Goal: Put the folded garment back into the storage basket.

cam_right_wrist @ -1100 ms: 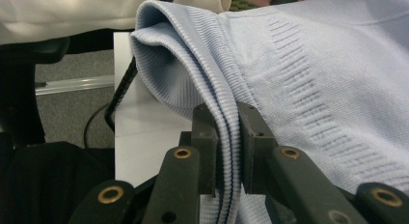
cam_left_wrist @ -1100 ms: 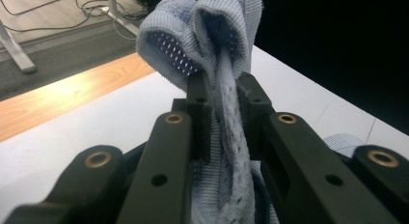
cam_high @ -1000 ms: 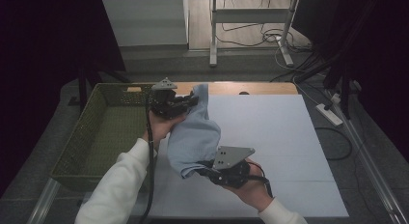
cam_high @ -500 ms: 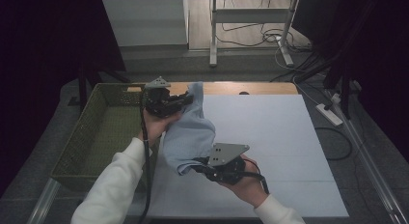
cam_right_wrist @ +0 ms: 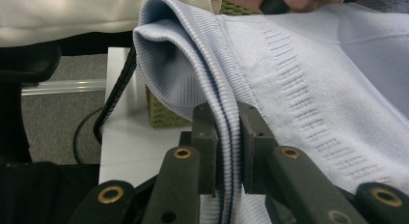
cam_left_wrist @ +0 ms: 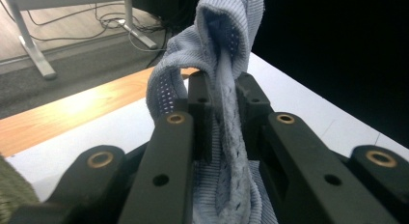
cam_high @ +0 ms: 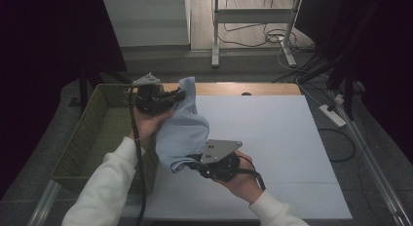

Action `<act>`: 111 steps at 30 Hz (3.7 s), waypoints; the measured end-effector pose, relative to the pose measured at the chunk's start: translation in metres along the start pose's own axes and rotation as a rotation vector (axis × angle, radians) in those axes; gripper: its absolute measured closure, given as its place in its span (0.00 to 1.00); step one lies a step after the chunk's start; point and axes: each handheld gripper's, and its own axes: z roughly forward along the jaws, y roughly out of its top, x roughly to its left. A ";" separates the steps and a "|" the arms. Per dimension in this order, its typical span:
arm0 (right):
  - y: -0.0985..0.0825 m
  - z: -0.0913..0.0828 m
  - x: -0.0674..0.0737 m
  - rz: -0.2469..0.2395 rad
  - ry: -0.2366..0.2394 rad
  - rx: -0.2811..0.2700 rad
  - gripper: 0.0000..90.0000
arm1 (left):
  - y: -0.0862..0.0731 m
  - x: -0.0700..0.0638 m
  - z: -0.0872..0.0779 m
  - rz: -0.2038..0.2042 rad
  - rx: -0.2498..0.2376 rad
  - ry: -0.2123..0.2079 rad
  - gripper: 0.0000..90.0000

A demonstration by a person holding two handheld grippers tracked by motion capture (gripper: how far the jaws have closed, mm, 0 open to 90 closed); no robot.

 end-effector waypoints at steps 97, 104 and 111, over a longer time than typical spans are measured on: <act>0.080 0.131 0.003 -0.106 0.106 -0.061 0.88 | -0.021 0.091 -0.138 -0.089 -0.090 0.164 0.89; 0.080 0.150 0.002 -0.098 0.115 -0.058 0.88 | -0.029 0.105 -0.138 -0.114 -0.077 0.160 0.89; 0.079 0.168 0.001 -0.091 0.128 -0.052 0.88 | -0.038 0.120 -0.141 -0.149 -0.075 0.163 0.89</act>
